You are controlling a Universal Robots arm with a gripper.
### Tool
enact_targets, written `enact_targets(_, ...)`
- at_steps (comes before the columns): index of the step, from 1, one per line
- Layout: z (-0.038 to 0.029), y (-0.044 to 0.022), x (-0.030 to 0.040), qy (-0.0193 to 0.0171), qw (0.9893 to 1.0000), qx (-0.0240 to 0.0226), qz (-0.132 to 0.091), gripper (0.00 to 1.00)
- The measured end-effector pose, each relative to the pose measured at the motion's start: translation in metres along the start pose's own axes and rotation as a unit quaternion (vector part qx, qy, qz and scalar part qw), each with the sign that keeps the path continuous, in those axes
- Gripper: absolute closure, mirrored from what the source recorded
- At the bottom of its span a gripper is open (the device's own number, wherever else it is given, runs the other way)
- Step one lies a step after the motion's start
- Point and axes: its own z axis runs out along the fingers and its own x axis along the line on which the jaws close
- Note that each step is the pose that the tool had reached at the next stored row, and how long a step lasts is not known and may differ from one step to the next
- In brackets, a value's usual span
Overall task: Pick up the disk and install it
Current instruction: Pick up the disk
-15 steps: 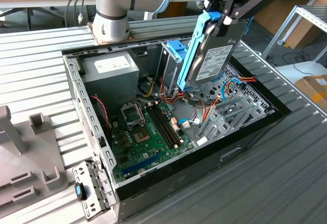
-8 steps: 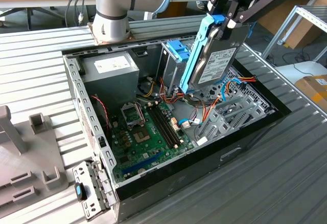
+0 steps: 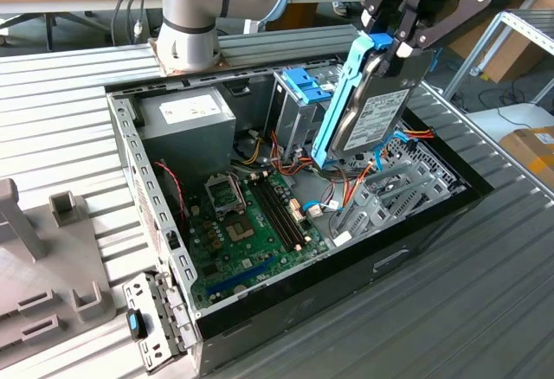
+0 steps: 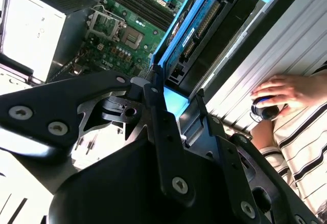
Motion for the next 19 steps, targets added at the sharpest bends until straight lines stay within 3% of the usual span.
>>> enact_targets(9,-0.0002,-0.0009,0.0267,0.0001,1.0,0.0,0.0,0.64)
enact_targets(10,-0.0001,-0.0011,0.0267,0.0002,1.0,0.0,0.0,0.64)
enact_targets(19,0.0014,-0.0301,0.0288,0.0009,1.0,-0.0003,0.001,0.64)
